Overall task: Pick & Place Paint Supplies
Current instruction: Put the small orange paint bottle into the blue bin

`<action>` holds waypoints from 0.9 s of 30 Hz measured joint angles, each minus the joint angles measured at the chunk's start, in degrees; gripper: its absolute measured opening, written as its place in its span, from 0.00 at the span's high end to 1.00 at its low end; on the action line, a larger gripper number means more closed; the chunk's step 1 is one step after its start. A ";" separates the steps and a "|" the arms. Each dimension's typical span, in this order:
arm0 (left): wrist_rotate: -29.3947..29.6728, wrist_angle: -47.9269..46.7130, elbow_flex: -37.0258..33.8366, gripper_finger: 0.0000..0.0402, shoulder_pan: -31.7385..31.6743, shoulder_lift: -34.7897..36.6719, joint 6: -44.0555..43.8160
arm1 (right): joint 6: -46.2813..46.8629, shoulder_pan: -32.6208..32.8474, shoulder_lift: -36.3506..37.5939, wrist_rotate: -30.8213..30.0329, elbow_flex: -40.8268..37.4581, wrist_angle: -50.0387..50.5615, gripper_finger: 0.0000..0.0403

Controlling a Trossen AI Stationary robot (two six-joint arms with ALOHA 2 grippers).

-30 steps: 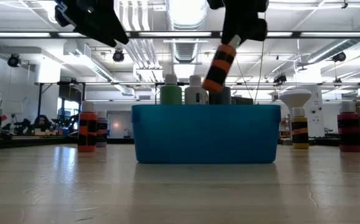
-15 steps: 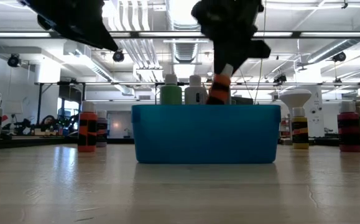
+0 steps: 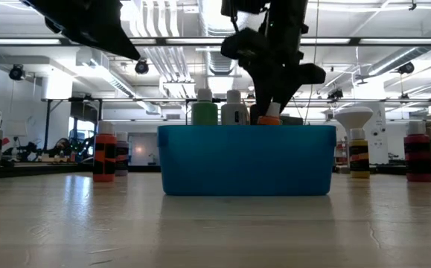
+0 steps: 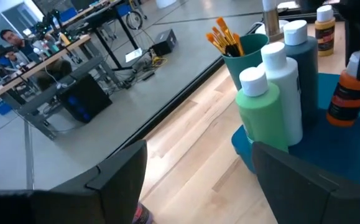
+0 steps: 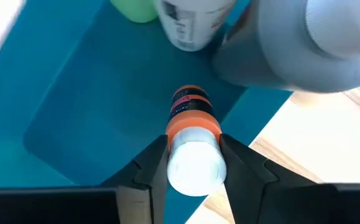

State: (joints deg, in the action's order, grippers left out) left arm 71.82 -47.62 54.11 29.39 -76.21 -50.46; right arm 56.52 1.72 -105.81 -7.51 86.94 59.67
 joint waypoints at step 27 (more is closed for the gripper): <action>-2.54 0.00 0.00 0.27 0.02 1.25 -0.24 | -1.22 -4.63 -1.06 3.44 -0.07 1.38 0.71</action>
State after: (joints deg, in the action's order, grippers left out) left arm 69.28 -47.62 54.11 29.41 -74.96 -50.70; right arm 55.30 -2.92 -106.87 -4.07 86.87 61.06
